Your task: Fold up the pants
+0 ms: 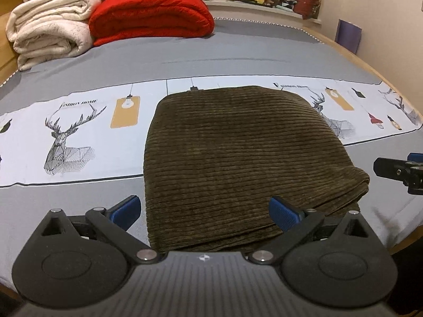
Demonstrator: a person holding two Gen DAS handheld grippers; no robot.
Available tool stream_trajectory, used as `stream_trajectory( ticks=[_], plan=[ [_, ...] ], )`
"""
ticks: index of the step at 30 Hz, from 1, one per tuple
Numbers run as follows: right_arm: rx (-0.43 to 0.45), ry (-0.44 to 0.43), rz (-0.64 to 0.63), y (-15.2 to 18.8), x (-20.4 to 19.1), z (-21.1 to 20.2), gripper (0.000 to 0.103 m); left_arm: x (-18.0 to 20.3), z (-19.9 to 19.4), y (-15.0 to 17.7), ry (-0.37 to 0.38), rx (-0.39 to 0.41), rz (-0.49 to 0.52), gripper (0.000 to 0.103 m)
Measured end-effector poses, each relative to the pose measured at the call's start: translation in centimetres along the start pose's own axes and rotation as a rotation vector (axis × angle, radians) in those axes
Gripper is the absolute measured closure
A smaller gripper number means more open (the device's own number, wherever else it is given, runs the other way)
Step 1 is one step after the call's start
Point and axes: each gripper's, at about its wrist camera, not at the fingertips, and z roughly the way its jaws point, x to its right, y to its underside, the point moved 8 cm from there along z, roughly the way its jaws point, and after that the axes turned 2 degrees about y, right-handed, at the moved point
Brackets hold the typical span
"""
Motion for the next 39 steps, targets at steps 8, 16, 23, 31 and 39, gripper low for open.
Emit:
stream_trajectory(
  ticks=[8, 16, 23, 31, 39],
  plan=[
    [-0.018, -0.013, -0.002, -0.1, -0.7, 0.7, 0.001, -0.7, 0.6, 0.3, -0.004, -0.036, -0.039, 0.0],
    [-0.037, -0.008, -0.009, 0.4, -0.9, 1.0, 0.001, -0.9, 0.8, 0.6, 0.003, -0.058, -0.059, 0.0],
    [-0.036, -0.011, -0.015, 0.4, -0.8, 0.9, 0.001, -0.6, 1.0, 0.7, 0.004, -0.066, -0.054, 0.0],
    [-0.044, -0.018, -0.016, 0.5, -1.0, 1.0, 0.001, -0.6, 1.1, 0.9, 0.009, -0.072, -0.057, 0.0],
    [-0.051, -0.017, -0.015, 0.5, -1.1, 1.1, 0.001, -0.5, 1.1, 0.9, 0.01, -0.075, -0.058, 0.0]
  ],
)
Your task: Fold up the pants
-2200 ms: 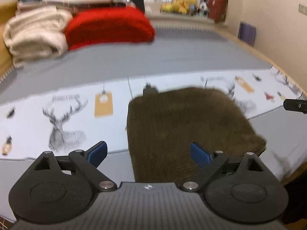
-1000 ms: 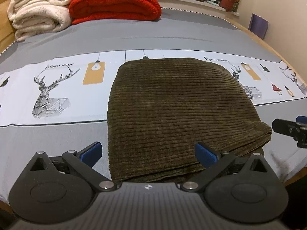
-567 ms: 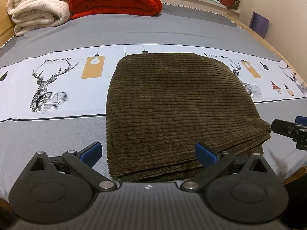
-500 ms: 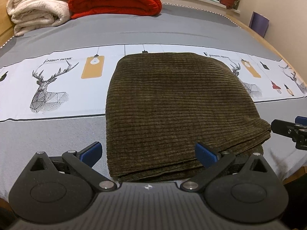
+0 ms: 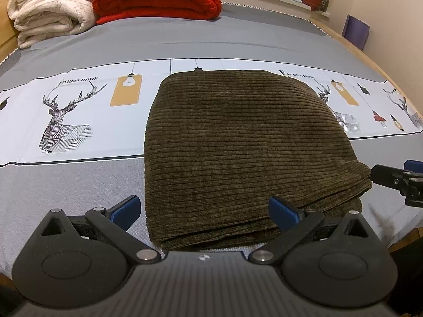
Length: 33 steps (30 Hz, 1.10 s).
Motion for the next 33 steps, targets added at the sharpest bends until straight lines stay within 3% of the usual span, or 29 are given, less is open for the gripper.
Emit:
stream_trajectory(
  ticks=[33],
  plan=[
    [-0.016, -0.018, 0.001, 0.26, -0.2, 0.26, 0.001, 0.16, 0.06, 0.16, 0.021, -0.002, 0.023, 0.0]
  ],
)
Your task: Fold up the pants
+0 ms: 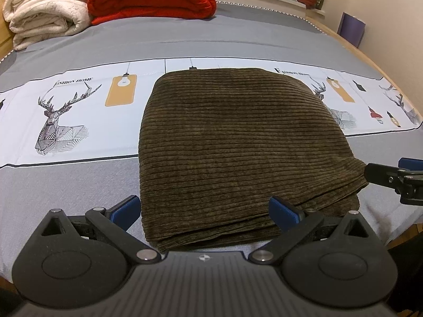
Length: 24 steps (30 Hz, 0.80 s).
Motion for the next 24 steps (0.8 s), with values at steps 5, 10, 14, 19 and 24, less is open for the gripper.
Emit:
stream_trajectory(
  ticks=[5, 10, 14, 19, 24],
  plan=[
    [0.001, -0.003, -0.001, -0.01, -0.04, -0.11, 0.001, 0.05, 0.03, 0.02, 0.001, -0.001, 0.001, 0.0],
    [0.0, -0.004, 0.001, 0.0, -0.08, -0.16, 0.001, 0.1, 0.02, 0.04, 0.004, -0.001, 0.001, 0.0],
    [0.0, -0.005, 0.0, -0.05, -0.11, -0.18, 0.001, 0.14, 0.01, 0.09, 0.011, 0.001, -0.001, 0.0],
    [0.001, -0.007, -0.001, -0.05, -0.02, -0.21, 0.001, 0.17, 0.0, 0.2, 0.016, 0.0, 0.006, 0.0],
    [-0.001, -0.011, 0.002, -0.07, 0.06, -0.16, 0.001, 0.16, 0.02, 0.17, 0.017, 0.001, 0.005, 0.0]
  ],
)
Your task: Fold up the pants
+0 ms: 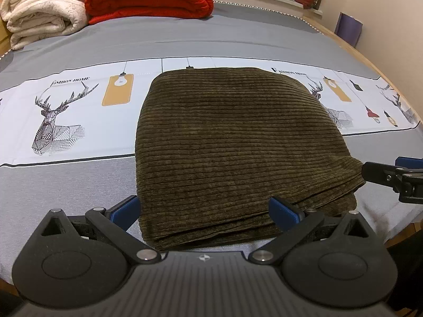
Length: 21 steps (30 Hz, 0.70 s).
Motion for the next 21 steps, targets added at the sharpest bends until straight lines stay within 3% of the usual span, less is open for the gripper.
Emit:
stream_trajectory(
  ticks=[21],
  plan=[
    [-0.003, -0.004, -0.005, 0.12, -0.29, 0.14, 0.001, 0.11, -0.11, 0.08, 0.014, 0.0, 0.007, 0.0]
  ],
)
